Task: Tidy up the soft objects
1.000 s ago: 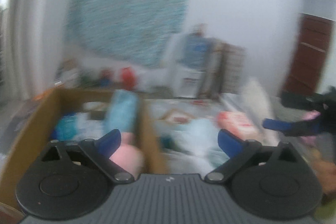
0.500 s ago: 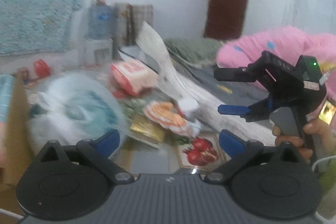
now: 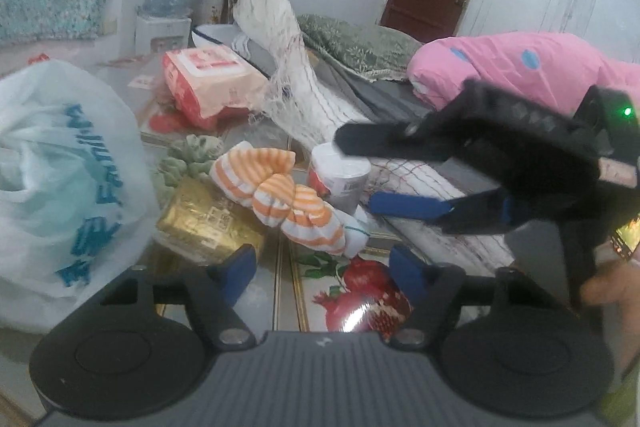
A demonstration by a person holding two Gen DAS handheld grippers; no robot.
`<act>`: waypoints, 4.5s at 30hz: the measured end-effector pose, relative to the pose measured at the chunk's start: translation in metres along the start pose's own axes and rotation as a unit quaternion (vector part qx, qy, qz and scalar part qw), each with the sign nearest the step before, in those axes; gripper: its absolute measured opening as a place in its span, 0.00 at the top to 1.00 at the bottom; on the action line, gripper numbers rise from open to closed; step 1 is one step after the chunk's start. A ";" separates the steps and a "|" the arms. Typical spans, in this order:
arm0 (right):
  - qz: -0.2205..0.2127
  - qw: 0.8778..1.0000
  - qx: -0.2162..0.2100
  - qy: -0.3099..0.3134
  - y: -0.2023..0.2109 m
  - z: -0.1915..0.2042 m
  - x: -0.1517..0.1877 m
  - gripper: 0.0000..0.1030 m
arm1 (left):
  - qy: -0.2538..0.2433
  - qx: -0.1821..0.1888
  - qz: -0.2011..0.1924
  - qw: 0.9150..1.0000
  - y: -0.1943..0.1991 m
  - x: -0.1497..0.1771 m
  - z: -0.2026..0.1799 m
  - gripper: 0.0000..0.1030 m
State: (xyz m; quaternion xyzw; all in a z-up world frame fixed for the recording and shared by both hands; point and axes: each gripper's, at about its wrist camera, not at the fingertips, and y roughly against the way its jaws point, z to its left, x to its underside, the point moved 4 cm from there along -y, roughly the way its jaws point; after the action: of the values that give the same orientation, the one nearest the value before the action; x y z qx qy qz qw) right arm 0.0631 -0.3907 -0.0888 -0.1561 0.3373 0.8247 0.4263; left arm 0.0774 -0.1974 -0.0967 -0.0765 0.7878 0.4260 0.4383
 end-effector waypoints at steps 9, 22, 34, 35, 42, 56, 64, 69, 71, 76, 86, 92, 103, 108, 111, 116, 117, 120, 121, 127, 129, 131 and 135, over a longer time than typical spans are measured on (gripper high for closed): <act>0.069 0.991 -0.081 -0.081 -0.024 -0.018 0.014 0.19 | 0.023 0.030 0.023 0.999 -0.011 0.001 0.016 0.33; 0.055 0.997 -0.013 -0.060 -0.052 -0.027 0.006 0.48 | 0.009 0.001 0.054 0.998 -0.038 -0.002 0.007 0.49; 0.095 0.988 -0.051 -0.108 -0.037 -0.030 0.045 0.58 | 0.012 0.049 0.114 0.992 -0.010 0.023 -0.002 0.49; 0.100 0.987 -0.053 -0.111 -0.029 -0.029 0.051 0.58 | 0.007 0.054 0.122 0.991 -0.005 0.028 -0.003 0.48; 0.126 0.984 -0.059 -0.113 -0.012 -0.022 0.081 0.56 | 0.000 0.065 0.132 0.989 0.021 0.045 0.000 0.45; 0.095 0.993 -0.017 -0.069 -0.019 -0.021 0.062 0.44 | 0.031 0.030 0.115 0.992 -0.007 0.035 0.009 0.42; 0.111 0.991 -0.030 -0.076 -0.035 -0.023 0.071 0.49 | 0.020 0.006 0.102 0.995 -0.010 0.037 0.006 0.53; 0.105 0.991 -0.030 -0.075 -0.035 -0.022 0.073 0.56 | 0.026 0.003 0.096 0.995 -0.007 0.036 0.007 0.56; 0.104 0.991 -0.034 -0.079 -0.033 -0.021 0.074 0.56 | 0.024 0.002 0.092 0.995 -0.004 0.035 0.006 0.57; 0.100 0.991 -0.041 -0.076 -0.028 -0.013 0.072 0.56 | 0.020 0.002 0.071 0.997 0.010 0.028 0.003 0.59; 0.084 0.993 -0.078 -0.026 -0.018 0.038 0.053 0.56 | 0.009 -0.024 -0.007 1.000 0.062 0.002 0.002 0.58; 0.090 0.989 -0.114 0.023 -0.031 0.091 0.038 0.56 | 0.013 -0.063 -0.064 0.996 0.105 -0.019 0.020 0.58; 0.198 0.949 -0.220 0.108 -0.126 0.247 0.038 0.53 | 0.069 -0.211 -0.136 0.965 0.222 -0.045 0.105 0.56; 0.274 0.920 -0.257 0.115 -0.183 0.313 0.075 0.52 | 0.113 -0.281 -0.120 0.945 0.268 -0.036 0.161 0.55; 0.321 0.904 -0.263 0.103 -0.218 0.338 0.101 0.51 | 0.142 -0.307 -0.097 0.936 0.282 -0.023 0.195 0.55; 0.391 0.885 -0.235 0.089 -0.262 0.351 0.147 0.51 | 0.198 -0.318 -0.052 0.926 0.291 0.008 0.239 0.55; 0.404 0.882 -0.228 0.086 -0.268 0.352 0.154 0.51 | 0.202 -0.321 -0.046 0.924 0.291 0.013 0.245 0.56; 0.435 0.872 -0.211 0.073 -0.283 0.355 0.176 0.51 | 0.213 -0.331 -0.031 0.919 0.293 0.025 0.257 0.55; 0.441 0.870 -0.208 0.069 -0.289 0.356 0.186 0.51 | 0.216 -0.335 -0.029 0.917 0.294 0.027 0.261 0.55; 0.480 0.854 -0.196 0.045 -0.309 0.358 0.219 0.49 | 0.229 -0.346 0.000 0.910 0.302 0.046 0.275 0.54; 0.490 0.851 -0.182 0.049 -0.320 0.357 0.230 0.46 | 0.238 -0.341 0.007 0.909 0.305 0.053 0.276 0.49; 0.498 0.851 -0.159 0.052 -0.325 0.355 0.235 0.31 | 0.239 -0.345 0.008 0.908 0.308 0.058 0.277 0.48; 0.508 0.845 -0.162 0.040 -0.325 0.352 0.235 0.30 | 0.245 -0.344 0.003 0.906 0.311 0.060 0.279 0.48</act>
State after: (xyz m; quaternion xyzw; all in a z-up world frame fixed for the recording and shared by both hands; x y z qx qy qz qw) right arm 0.1984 0.1255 -0.1000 -0.0626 0.2483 0.9617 -0.0978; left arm 0.0615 0.2182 -0.0245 -0.3222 0.6748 0.6399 0.1770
